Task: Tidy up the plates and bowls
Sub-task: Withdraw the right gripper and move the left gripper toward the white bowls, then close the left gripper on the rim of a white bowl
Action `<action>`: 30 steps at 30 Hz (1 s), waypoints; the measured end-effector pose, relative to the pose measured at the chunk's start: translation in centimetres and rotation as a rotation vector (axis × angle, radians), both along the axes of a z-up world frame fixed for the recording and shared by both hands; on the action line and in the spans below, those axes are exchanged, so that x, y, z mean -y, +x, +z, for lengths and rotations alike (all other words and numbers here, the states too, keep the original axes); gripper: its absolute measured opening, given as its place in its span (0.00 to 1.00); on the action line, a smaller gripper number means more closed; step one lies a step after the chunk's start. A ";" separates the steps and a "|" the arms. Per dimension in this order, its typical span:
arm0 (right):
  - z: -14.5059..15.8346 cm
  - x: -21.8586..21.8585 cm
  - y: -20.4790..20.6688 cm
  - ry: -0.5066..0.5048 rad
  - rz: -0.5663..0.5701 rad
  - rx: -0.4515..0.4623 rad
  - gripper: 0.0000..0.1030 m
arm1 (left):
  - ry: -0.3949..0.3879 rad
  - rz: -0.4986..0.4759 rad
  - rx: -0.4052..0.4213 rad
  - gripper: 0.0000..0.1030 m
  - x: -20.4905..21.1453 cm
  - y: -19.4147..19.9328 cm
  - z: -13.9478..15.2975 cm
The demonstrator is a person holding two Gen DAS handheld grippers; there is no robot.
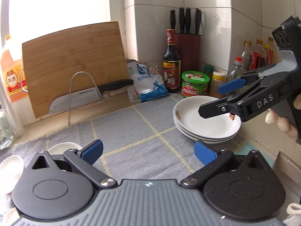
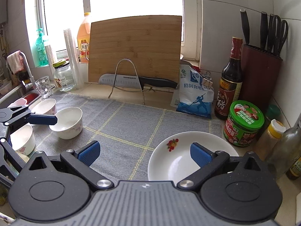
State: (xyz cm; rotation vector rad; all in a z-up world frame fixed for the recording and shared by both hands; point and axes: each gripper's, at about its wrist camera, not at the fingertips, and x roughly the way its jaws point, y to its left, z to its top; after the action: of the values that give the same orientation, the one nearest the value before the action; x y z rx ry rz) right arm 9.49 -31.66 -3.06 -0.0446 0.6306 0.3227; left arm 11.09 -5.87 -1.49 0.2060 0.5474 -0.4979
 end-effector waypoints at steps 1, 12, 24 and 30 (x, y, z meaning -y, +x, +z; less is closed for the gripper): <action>-0.2 -0.7 0.0 0.003 0.012 -0.008 1.00 | 0.019 0.021 0.009 0.99 -0.9 -0.2 0.0; -2.5 -14.3 -0.3 -0.069 0.270 -0.054 1.00 | 0.081 0.234 -0.094 0.99 -14.1 -0.9 -1.2; -5.8 -25.8 -1.6 -0.140 0.478 -0.093 1.00 | 0.093 0.256 -0.244 0.98 -22.9 0.1 -3.2; -6.5 -29.0 -2.2 -0.159 0.525 -0.073 1.00 | 0.097 0.194 -0.289 0.90 -23.5 0.9 -4.0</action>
State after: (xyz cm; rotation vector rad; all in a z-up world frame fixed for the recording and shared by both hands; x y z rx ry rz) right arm 7.33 -2.71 -9.51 -0.3559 0.7116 0.7828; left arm 11.94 17.66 -5.50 0.1716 0.8654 -0.3133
